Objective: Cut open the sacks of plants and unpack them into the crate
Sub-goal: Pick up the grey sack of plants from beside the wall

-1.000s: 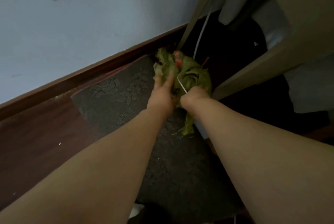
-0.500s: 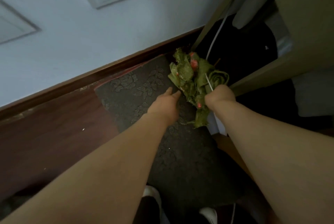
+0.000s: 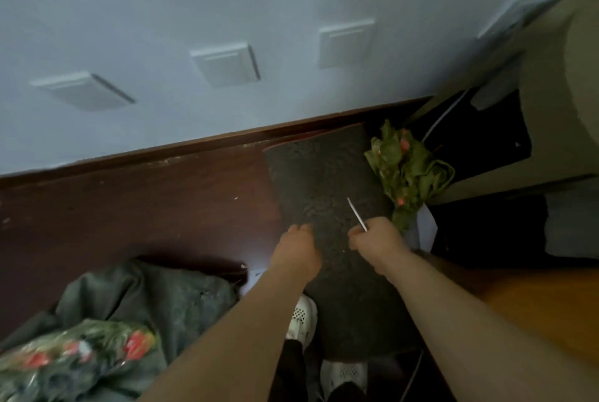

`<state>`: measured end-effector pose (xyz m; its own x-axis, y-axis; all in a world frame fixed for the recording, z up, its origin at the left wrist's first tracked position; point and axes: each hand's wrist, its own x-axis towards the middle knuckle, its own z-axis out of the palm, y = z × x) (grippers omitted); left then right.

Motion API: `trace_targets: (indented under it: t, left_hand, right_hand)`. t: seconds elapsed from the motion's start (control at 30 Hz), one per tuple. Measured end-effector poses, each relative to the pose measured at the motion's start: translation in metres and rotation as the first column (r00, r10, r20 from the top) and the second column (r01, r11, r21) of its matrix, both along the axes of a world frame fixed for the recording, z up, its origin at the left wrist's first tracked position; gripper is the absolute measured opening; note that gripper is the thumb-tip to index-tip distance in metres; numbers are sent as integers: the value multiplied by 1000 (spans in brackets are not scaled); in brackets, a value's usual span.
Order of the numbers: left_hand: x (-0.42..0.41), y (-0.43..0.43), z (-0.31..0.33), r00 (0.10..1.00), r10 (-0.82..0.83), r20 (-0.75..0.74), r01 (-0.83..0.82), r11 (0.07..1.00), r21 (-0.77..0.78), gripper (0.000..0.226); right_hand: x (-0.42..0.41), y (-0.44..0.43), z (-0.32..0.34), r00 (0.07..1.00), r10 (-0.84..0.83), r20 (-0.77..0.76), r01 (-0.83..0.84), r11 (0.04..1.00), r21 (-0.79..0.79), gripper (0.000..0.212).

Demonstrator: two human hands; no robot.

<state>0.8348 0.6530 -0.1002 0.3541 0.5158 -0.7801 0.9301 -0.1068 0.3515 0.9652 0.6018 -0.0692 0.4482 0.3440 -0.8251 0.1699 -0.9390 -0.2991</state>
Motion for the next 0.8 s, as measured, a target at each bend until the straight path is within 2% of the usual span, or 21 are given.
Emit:
trace_targets:
  t: [0.17,0.33,0.4,0.6,0.7,0.8]
  left_hand:
    - [-82,-20,32,969,242,-51,-238,969,67,45]
    - [-180,-45,65,872,477,-110,-444,865,234,44]
    - [-220,-56,78,805,579,-129,-526,797,296,49]
    - [-330,-101,87,577,812,-86,-743,565,357,53]
    - [-378,-126,77,466,880,-90,-823,468,322,54]
    - [-415,-151,71,373,922,-106,-885,388,257,55]
  right_hand:
    - [-64,3,16,985,138,-102,-133,990,57,19]
    - [-137,4,38,941,299,-161,-286,953,101,19]
    - [-170,5,43,921,352,-168,-334,934,126,25]
    - [-271,-4,39,829,544,-130,-514,833,204,16]
    - [-316,-11,32,787,611,-83,-584,781,221,19]
    - [-358,-20,26,801,598,-42,-575,786,226,19]
